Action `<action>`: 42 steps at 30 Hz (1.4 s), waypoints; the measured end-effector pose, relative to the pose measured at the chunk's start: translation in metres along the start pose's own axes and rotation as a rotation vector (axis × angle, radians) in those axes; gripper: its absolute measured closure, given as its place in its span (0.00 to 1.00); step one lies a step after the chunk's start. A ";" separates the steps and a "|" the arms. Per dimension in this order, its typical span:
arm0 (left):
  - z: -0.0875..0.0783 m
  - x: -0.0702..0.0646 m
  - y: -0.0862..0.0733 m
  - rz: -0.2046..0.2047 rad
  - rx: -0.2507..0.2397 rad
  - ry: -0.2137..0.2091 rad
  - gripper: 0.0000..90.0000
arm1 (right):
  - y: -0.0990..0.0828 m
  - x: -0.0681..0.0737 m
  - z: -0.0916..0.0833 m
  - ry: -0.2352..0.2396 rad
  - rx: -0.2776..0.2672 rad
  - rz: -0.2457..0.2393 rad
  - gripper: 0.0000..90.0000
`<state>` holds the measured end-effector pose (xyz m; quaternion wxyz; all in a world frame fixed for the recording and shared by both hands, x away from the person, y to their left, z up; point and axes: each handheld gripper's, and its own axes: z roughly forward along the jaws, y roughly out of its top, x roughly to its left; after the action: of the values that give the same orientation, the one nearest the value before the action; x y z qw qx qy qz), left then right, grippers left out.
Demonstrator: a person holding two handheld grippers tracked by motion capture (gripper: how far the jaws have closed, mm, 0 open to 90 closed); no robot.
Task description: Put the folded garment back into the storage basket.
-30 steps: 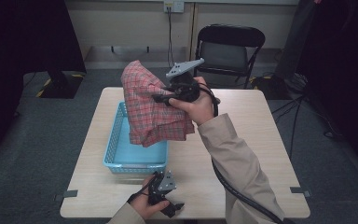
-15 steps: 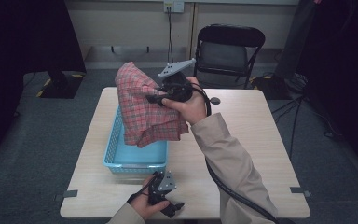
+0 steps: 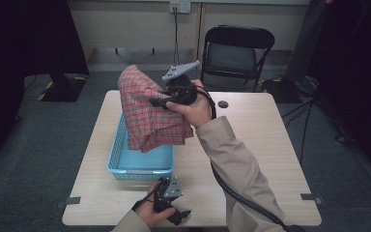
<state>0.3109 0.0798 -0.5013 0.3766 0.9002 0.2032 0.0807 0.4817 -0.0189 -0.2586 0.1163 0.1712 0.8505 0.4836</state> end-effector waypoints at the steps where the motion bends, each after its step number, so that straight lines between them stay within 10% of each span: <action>1: 0.000 0.000 0.000 0.000 0.000 0.000 0.00 | 0.000 0.000 0.002 0.006 -0.001 0.004 0.75; 42: 0.000 0.000 0.000 -0.002 0.000 0.001 0.00 | -0.020 0.002 0.041 0.029 -0.001 0.056 0.75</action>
<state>0.3107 0.0799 -0.5013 0.3767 0.9000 0.2040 0.0807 0.4909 0.0048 -0.2968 0.0904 0.1876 0.8467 0.4896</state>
